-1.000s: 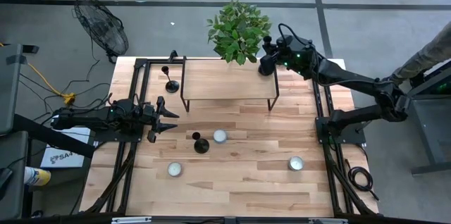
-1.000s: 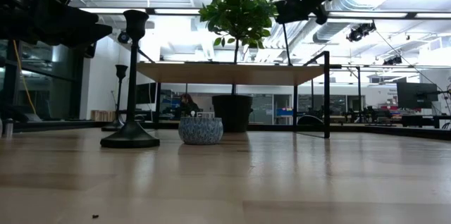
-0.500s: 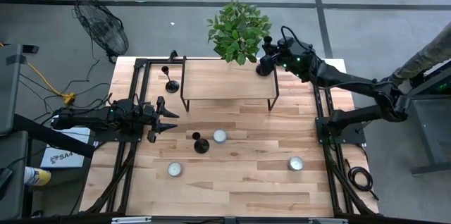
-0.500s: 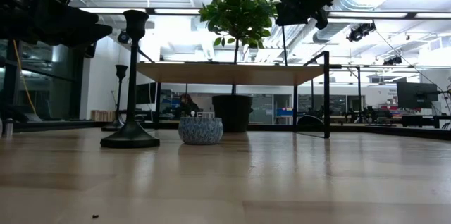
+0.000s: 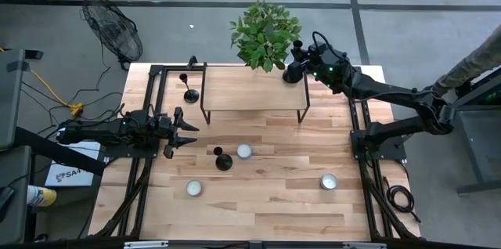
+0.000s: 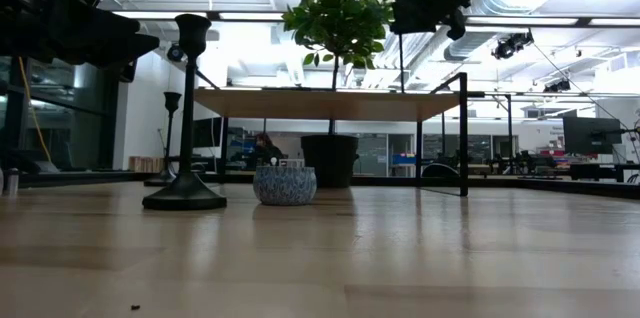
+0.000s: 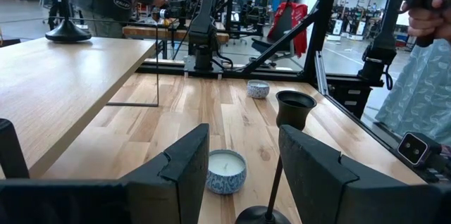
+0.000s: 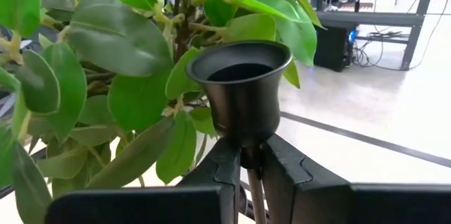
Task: Pick & Place candle stick holders
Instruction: Put the right black candle holder on the shelf
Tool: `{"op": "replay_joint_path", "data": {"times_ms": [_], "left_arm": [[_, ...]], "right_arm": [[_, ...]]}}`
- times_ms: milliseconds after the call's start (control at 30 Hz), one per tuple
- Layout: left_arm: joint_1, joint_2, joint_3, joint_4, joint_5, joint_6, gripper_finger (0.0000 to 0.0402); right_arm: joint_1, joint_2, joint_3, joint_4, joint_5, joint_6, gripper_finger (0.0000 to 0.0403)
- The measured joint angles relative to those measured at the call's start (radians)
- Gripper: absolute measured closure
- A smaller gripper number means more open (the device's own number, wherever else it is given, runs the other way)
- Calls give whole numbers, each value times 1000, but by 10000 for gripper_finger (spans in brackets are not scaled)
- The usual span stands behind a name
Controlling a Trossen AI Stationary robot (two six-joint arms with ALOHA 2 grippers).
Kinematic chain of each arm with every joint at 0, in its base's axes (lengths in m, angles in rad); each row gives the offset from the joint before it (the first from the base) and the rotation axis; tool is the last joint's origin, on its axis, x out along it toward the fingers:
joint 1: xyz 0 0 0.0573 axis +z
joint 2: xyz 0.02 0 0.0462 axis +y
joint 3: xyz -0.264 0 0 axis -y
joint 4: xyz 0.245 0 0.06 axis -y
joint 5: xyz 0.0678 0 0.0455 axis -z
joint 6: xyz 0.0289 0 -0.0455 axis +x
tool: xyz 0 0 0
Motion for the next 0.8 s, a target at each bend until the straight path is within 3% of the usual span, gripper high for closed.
{"op": "replay_joint_path", "data": {"times_ms": [800], "left_arm": [[0, 0, 0, 0, 0, 0, 231]], "right_arm": [[-4, -1, 2, -40, 34, 55, 377]]}}
